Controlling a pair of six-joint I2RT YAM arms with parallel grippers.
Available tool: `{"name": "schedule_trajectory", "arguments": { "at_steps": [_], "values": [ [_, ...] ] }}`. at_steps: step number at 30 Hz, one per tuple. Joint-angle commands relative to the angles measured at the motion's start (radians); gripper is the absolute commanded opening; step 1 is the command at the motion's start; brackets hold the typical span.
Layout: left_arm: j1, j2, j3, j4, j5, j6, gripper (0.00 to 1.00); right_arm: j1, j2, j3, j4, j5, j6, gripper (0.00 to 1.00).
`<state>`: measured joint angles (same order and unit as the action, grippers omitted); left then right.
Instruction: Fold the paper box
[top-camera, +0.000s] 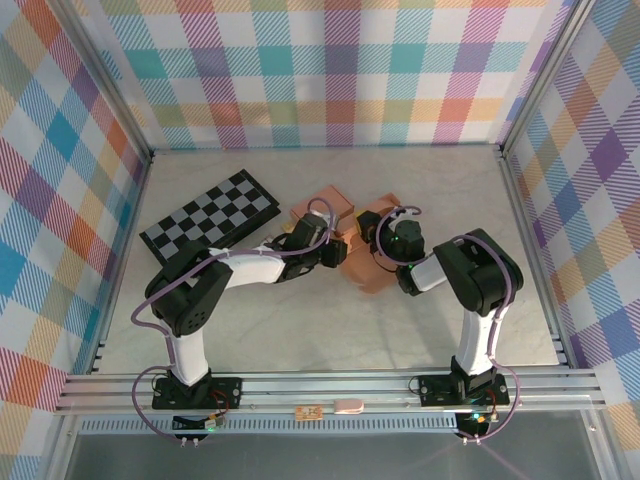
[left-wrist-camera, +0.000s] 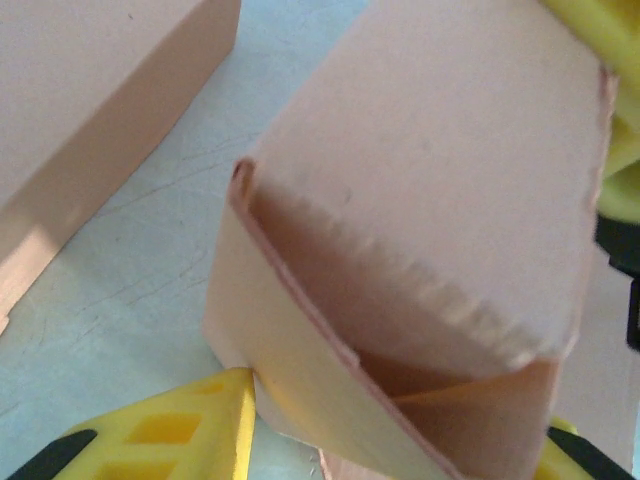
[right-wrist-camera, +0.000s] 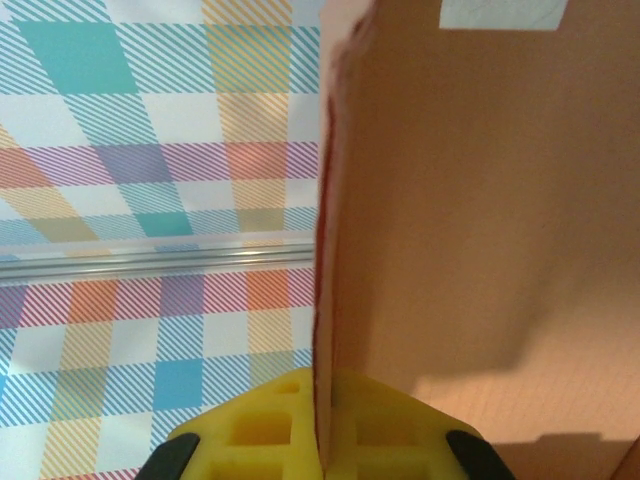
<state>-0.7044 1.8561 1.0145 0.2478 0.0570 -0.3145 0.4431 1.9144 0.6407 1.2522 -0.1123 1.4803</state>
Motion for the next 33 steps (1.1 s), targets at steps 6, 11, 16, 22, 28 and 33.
{"name": "schedule_trajectory", "arguments": {
  "at_steps": [6, 11, 16, 22, 28, 33],
  "values": [
    [0.008, 0.028, 0.042, 0.068, -0.066, -0.047, 0.32, 0.025, 0.022, 0.012, 0.03, 0.034, -0.002, 0.0],
    [-0.011, 0.043, 0.067, 0.045, -0.119, -0.049, 0.3, 0.032, 0.032, 0.022, 0.045, 0.052, 0.022, 0.0],
    [-0.04, 0.06, 0.082, 0.014, -0.229, -0.066, 0.31, 0.045, 0.029, 0.033, 0.033, 0.075, 0.03, 0.0],
    [-0.06, 0.091, 0.091, 0.031, -0.321, -0.119, 0.29, 0.06, 0.021, 0.032, 0.033, 0.115, 0.057, 0.0],
    [-0.072, 0.126, 0.138, 0.034, -0.36, -0.145, 0.24, 0.065, 0.008, 0.024, 0.005, 0.135, 0.066, 0.0],
    [-0.075, 0.158, 0.181, 0.027, -0.364, -0.152, 0.23, 0.071, 0.009, 0.027, -0.015, 0.139, 0.073, 0.0]
  ]
}}
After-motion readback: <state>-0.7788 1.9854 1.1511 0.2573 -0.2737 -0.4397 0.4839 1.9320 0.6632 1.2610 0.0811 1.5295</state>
